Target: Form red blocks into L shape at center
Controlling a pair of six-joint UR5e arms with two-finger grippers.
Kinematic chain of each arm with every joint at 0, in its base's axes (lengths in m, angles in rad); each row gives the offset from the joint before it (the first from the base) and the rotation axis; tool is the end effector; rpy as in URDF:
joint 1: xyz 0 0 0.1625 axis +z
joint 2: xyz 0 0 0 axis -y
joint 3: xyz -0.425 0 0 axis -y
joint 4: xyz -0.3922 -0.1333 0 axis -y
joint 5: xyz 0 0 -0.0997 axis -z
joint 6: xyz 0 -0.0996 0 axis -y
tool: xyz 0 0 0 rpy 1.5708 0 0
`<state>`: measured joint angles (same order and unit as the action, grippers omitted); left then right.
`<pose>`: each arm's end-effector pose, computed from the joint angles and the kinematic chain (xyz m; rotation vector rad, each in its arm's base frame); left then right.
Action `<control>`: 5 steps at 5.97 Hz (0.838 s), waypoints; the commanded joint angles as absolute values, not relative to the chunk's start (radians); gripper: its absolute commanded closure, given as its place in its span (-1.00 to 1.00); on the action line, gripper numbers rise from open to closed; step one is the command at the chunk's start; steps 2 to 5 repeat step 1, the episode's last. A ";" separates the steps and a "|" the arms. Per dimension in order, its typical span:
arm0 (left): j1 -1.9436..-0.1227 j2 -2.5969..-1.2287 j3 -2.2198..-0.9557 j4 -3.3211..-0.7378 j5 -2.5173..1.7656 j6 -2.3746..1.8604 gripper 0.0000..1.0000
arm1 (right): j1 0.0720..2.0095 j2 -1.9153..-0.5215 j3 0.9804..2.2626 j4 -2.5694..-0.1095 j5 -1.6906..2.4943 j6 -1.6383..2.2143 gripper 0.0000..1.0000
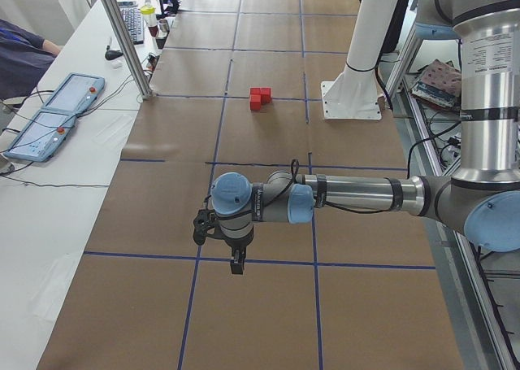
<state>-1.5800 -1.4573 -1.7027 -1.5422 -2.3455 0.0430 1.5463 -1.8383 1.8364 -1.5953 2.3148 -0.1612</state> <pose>-0.0677 -0.4424 0.6497 0.0106 0.7747 0.0281 0.0566 -0.3791 0.6490 0.0257 -0.7449 -0.1672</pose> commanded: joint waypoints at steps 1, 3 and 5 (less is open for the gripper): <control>-1.580 -1.457 -1.703 -1.542 -2.345 0.043 -1.00 | 1.548 -1.839 1.836 -1.595 2.316 -0.161 -1.00; -1.580 -1.457 -1.703 -1.542 -2.345 0.043 -1.00 | 1.548 -1.839 1.836 -1.595 2.316 -0.161 -1.00; -1.580 -1.457 -1.703 -1.542 -2.345 0.043 -1.00 | 1.548 -1.839 1.836 -1.595 2.316 -0.161 -1.00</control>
